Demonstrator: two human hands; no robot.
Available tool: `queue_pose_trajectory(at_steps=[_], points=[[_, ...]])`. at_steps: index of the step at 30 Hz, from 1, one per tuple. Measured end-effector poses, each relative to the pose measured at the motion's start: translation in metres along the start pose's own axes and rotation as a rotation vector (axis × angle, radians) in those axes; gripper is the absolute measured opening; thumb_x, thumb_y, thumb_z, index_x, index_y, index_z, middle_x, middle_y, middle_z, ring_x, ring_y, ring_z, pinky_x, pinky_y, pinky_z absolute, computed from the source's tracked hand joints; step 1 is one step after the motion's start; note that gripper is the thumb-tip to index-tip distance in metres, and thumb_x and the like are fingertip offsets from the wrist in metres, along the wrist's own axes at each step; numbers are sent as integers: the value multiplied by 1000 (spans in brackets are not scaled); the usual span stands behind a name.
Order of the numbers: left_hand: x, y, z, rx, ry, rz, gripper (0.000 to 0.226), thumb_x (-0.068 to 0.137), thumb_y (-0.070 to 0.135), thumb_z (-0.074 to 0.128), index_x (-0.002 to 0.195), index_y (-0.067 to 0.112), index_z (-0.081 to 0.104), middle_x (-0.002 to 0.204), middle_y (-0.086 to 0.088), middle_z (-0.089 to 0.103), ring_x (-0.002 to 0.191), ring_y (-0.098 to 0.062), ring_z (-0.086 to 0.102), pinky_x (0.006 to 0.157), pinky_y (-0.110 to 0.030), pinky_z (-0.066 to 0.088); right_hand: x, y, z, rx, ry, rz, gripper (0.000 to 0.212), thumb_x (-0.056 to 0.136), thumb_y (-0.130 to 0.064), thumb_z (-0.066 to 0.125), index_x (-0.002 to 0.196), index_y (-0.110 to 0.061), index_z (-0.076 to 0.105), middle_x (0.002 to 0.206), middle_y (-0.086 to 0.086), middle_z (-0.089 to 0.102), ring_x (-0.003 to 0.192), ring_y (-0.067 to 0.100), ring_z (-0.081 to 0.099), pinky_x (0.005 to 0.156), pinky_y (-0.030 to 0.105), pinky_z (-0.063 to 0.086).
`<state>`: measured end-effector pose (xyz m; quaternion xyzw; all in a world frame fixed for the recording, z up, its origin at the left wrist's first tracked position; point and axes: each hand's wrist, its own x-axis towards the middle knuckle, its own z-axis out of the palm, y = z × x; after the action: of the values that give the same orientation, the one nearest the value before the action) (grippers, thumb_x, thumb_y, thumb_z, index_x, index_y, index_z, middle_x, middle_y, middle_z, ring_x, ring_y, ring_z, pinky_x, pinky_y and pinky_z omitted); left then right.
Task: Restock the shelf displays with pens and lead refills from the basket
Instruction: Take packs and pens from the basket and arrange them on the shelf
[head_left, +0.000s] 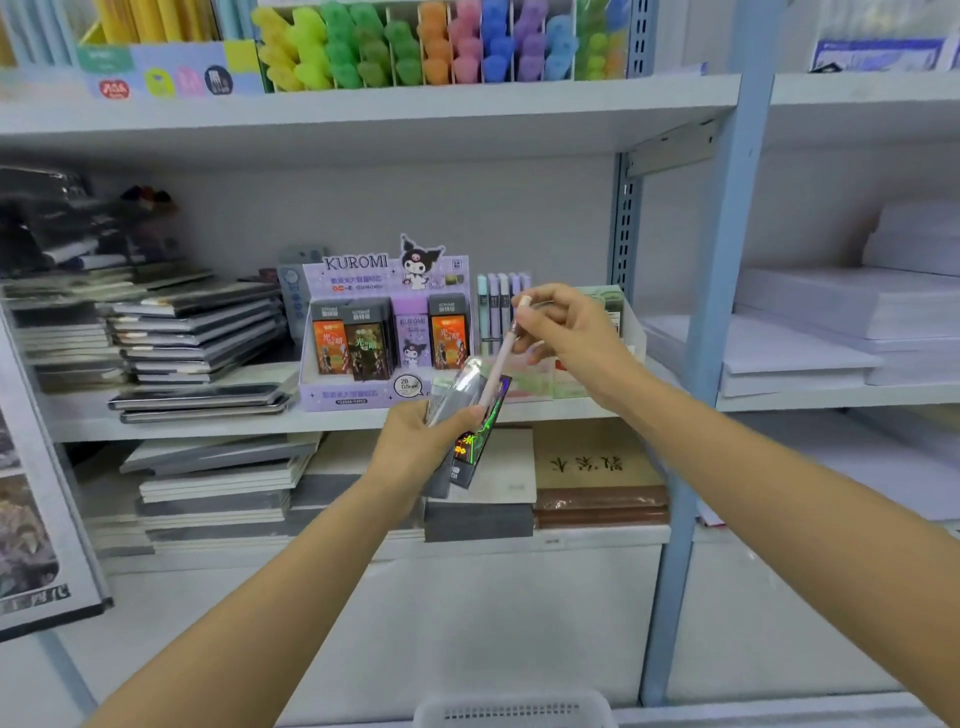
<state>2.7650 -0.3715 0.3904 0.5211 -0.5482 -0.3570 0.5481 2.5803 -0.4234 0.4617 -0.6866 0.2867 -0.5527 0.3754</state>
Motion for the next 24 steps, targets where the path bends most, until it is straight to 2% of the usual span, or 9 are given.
queue_pose_trajectory(at_steps=[4,6,8,10,12,17,19,21,24], points=[[30,24,-12,-94,60,78,28,87,30,70,75,9,57,46,3,44,38,-10,39,39,-18,34,44,-28,-22,-28,118,-131,8,98,-6,51,103,-4,57,88,12,67,72,15,68,65,22,57],[43,30,-20,-120,85,126,25,87,31,70,79,8,61,54,-8,53,46,-19,49,45,-30,46,63,-34,-31,-77,172,-186,8,99,-5,48,104,-3,54,87,12,64,74,19,66,70,26,58],[52,32,-25,-161,100,139,23,87,32,70,89,10,68,81,-18,60,69,-29,54,66,-49,51,76,-29,-31,-169,170,-194,8,99,-4,48,104,-4,53,85,11,63,74,22,65,71,27,58],[60,31,-27,-188,112,141,17,86,34,70,89,17,71,90,-14,56,80,-28,49,73,-45,44,85,-20,-25,-285,129,-170,6,98,-5,49,103,-5,54,84,8,62,75,21,66,69,24,58],[65,29,-27,-189,114,133,14,86,34,70,87,20,71,88,-14,57,79,-26,48,73,-41,42,89,-7,-16,-383,70,-140,6,98,-6,50,102,-7,55,87,7,63,77,20,66,68,21,57],[71,19,-26,-199,122,111,10,86,32,71,85,22,70,88,-21,69,78,-32,62,74,-42,55,94,20,-1,-501,-1,-138,9,97,-8,53,104,-6,58,88,6,66,82,23,69,76,29,59],[73,15,-27,-212,123,112,7,86,30,71,85,23,70,81,-13,72,73,-25,65,63,-34,57,96,21,-3,-523,-22,-136,7,97,-9,53,102,-8,58,87,4,66,82,21,69,76,28,59],[74,12,-29,-215,127,116,6,85,29,71,83,24,69,69,1,72,61,-12,66,48,-22,51,99,19,-9,-545,-49,-131,5,97,-9,53,99,-12,57,86,3,66,81,18,69,75,27,59],[74,11,-30,-226,120,111,5,85,29,72,84,25,69,67,4,72,57,-7,66,46,-18,49,101,19,-9,-559,-71,-109,6,96,-8,54,101,-8,58,87,6,67,82,20,70,77,31,59]])
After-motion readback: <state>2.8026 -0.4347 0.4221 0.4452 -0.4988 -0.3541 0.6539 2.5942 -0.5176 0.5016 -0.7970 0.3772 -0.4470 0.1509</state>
